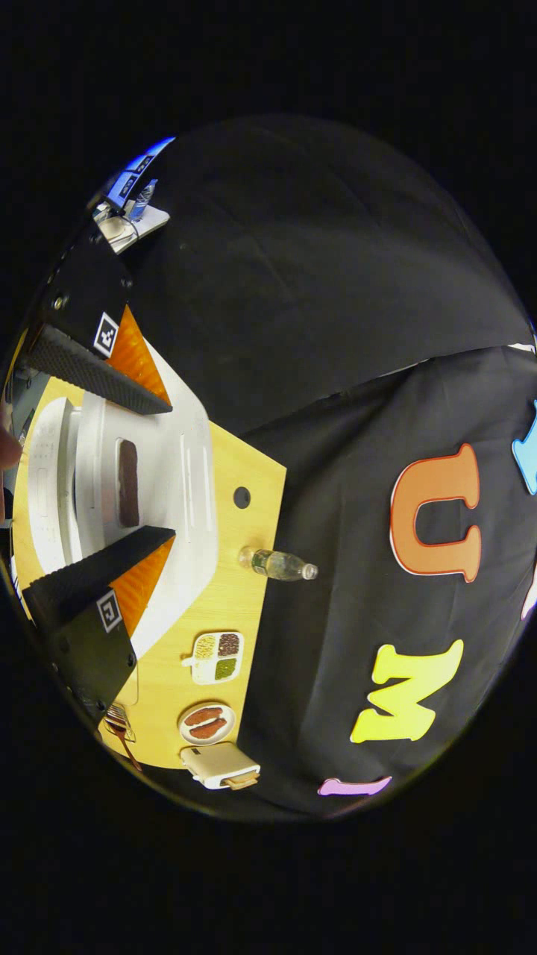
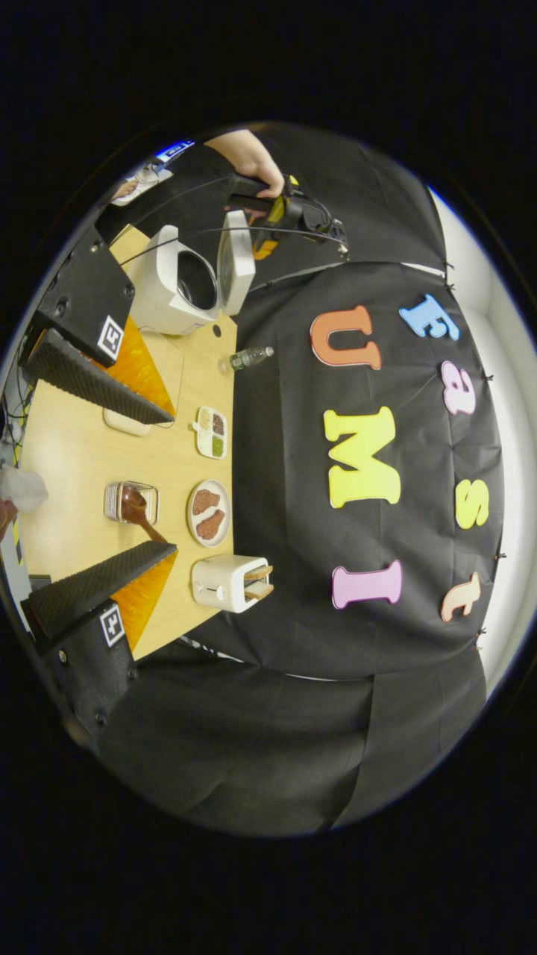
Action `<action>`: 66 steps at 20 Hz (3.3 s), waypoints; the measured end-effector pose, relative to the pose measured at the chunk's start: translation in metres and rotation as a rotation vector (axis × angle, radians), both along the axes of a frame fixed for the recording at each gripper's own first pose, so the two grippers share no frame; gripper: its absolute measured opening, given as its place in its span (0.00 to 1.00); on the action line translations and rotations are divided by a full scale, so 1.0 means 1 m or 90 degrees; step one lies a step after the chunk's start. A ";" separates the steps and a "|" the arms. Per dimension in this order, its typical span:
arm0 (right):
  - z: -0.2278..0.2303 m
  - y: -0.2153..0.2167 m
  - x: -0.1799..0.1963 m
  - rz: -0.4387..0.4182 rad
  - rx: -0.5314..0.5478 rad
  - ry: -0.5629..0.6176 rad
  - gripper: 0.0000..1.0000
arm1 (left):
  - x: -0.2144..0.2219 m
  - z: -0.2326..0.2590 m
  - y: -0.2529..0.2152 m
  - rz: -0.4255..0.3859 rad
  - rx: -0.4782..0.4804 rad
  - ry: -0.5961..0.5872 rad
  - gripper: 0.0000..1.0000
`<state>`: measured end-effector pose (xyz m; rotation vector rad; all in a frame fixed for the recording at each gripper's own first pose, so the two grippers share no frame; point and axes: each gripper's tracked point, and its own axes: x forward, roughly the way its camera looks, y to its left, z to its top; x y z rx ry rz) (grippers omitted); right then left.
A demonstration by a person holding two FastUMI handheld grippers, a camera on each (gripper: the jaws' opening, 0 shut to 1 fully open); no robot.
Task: Close the left gripper, press the button to open the rice cooker; take a wooden spoon from the chopstick holder with the right hand, scoop a spoonful of rice and pour it into the rice cooker, then put the wooden spoon back into the chopstick holder.
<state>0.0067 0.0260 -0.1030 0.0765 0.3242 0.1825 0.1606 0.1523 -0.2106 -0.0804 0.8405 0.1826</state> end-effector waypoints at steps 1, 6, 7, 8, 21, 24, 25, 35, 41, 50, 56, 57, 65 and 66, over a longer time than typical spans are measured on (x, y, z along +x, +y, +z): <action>-0.002 0.001 0.000 0.002 -0.001 0.003 1.00 | -0.008 -0.010 -0.003 -0.001 -0.010 0.009 0.97; -0.013 0.005 -0.004 0.015 -0.001 0.025 1.00 | -0.039 -0.055 -0.014 -0.005 -0.020 0.050 0.98; -0.013 0.005 -0.005 0.017 -0.001 0.027 1.00 | -0.043 -0.062 -0.015 -0.007 -0.020 0.057 0.98; -0.015 0.005 -0.006 0.018 -0.002 0.030 1.00 | -0.047 -0.068 -0.016 -0.007 -0.024 0.067 0.98; -0.019 -0.001 -0.009 0.010 -0.002 0.043 1.00 | -0.061 -0.099 -0.027 -0.004 -0.073 0.077 0.99; -0.021 0.005 -0.007 0.016 -0.001 0.050 1.00 | -0.059 -0.097 -0.027 -0.007 -0.072 0.076 1.00; -0.018 0.005 -0.006 0.017 -0.002 0.047 1.00 | -0.058 -0.095 -0.026 -0.004 -0.076 0.071 1.00; -0.010 0.001 -0.005 0.007 -0.014 0.032 1.00 | -0.031 -0.037 -0.002 0.000 0.035 -0.082 0.98; 0.039 0.005 0.003 -0.019 -0.018 -0.076 0.99 | -0.042 0.072 -0.015 -0.014 0.080 -0.317 0.97; 0.095 0.023 0.003 -0.028 -0.015 -0.177 1.00 | -0.144 0.207 -0.080 -0.075 0.060 -0.544 0.96; 0.121 0.018 -0.001 -0.049 -0.005 -0.226 1.00 | -0.180 0.207 -0.100 -0.084 0.034 -0.543 0.95; 0.121 0.019 -0.001 -0.048 -0.004 -0.227 0.99 | -0.183 0.207 -0.100 -0.081 0.032 -0.542 0.95; 0.116 0.025 0.003 -0.031 -0.009 -0.207 0.99 | -0.188 0.202 -0.101 -0.082 0.037 -0.525 0.96; 0.117 0.024 0.003 -0.034 -0.011 -0.207 1.00 | -0.187 0.200 -0.101 -0.081 0.036 -0.522 0.95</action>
